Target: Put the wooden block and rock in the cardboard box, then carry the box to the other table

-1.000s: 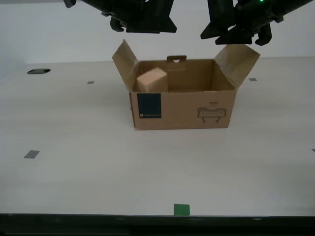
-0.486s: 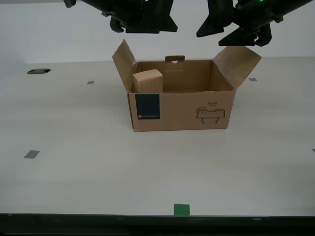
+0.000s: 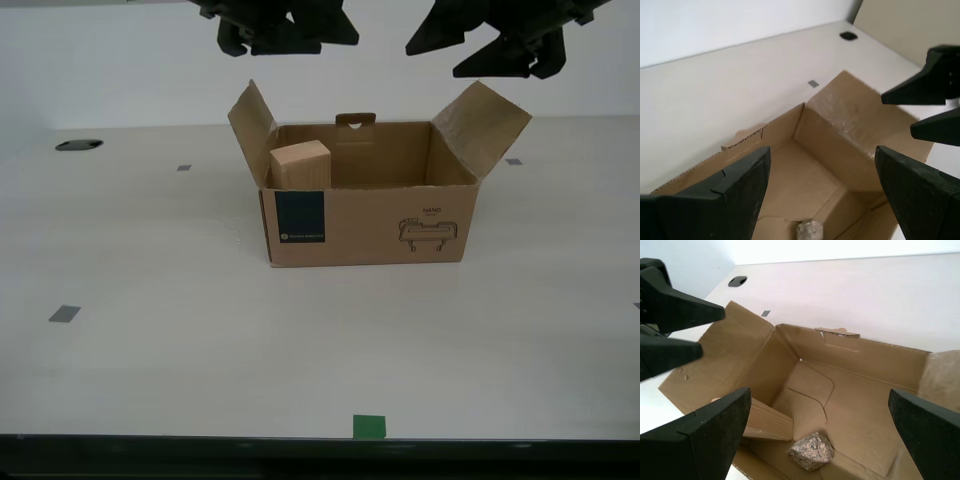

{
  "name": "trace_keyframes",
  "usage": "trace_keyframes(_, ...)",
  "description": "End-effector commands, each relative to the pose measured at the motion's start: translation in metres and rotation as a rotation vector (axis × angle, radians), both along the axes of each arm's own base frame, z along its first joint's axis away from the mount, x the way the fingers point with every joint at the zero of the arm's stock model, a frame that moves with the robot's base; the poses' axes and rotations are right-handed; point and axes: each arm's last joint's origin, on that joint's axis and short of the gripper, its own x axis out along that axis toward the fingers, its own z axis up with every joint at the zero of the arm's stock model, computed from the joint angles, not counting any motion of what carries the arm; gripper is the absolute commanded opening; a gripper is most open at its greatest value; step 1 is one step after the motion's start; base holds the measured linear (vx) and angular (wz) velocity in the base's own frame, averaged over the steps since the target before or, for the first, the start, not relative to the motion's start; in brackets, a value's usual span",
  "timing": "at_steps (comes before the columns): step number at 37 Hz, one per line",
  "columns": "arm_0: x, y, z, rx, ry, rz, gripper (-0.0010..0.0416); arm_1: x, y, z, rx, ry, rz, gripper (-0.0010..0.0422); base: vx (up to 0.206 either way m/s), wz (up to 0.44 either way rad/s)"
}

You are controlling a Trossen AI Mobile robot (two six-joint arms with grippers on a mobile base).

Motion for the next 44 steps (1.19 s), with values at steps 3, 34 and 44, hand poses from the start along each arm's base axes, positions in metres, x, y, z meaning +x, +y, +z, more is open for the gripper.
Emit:
trace_keyframes(3, -0.008, -0.016, 0.014, 0.003, 0.002, -0.050, 0.0371, -0.004, 0.004, 0.014, -0.065, 0.026, 0.031, 0.0282, 0.000, 0.000)
trace_keyframes(34, -0.044, -0.045, 0.120, -0.059, 0.097, -0.186, 0.0387, -0.011, 0.011, 0.099, 0.019, 0.212, 0.066, 0.0282, 0.000, 0.000)
trace_keyframes(44, -0.053, -0.053, 0.164, -0.092, 0.051, -0.249, 0.0387, -0.014, 0.015, 0.133, 0.017, 0.205, 0.069, 0.0281, 0.000, 0.000)
